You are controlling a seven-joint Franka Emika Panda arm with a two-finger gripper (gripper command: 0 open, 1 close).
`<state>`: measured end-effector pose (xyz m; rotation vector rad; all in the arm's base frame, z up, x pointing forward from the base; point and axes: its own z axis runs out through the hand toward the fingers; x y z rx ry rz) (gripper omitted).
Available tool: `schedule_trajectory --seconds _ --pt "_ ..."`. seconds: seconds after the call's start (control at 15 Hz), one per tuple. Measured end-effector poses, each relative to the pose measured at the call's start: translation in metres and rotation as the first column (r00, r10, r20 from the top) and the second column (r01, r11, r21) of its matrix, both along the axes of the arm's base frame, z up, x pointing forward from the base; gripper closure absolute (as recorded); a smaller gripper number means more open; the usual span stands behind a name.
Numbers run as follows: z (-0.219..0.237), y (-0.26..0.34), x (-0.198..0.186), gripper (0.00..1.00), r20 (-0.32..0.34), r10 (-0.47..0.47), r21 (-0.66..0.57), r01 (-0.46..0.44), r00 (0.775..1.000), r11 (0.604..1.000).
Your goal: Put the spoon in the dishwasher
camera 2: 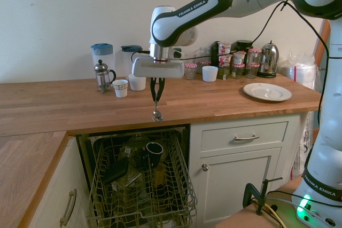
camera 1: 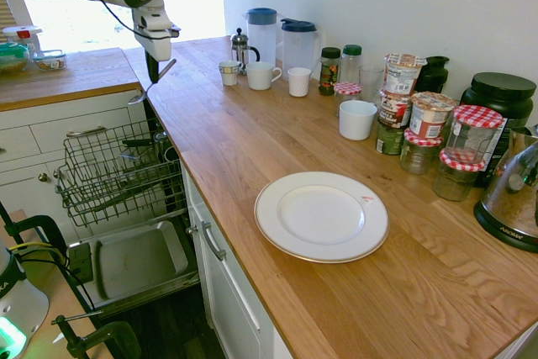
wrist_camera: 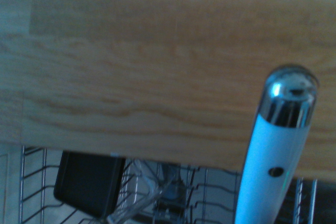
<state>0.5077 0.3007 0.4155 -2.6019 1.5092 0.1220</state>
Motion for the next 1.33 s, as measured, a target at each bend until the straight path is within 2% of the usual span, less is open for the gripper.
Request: schedule_trajectory --seconds 0.13,0.33,0.53,0.8,1.07,1.33 --pt "-0.03 0.013 -0.029 1.0 -0.016 -0.016 -0.002 0.016 1.0 1.0" --pt "-0.068 0.027 -0.069 1.0 -0.05 0.013 -0.014 -0.014 0.999 1.0" --pt "-0.074 0.03 -0.076 1.0 -0.063 0.019 -0.022 -0.02 0.998 1.0" --pt "-0.093 0.049 -0.104 1.0 -0.087 0.003 -0.036 -0.007 0.996 0.999" --pt "-0.142 0.063 -0.124 1.0 -0.099 -0.031 -0.043 0.027 0.995 0.999" --pt "-0.191 0.056 -0.121 1.0 -0.126 -0.056 -0.06 0.048 0.99 0.997"
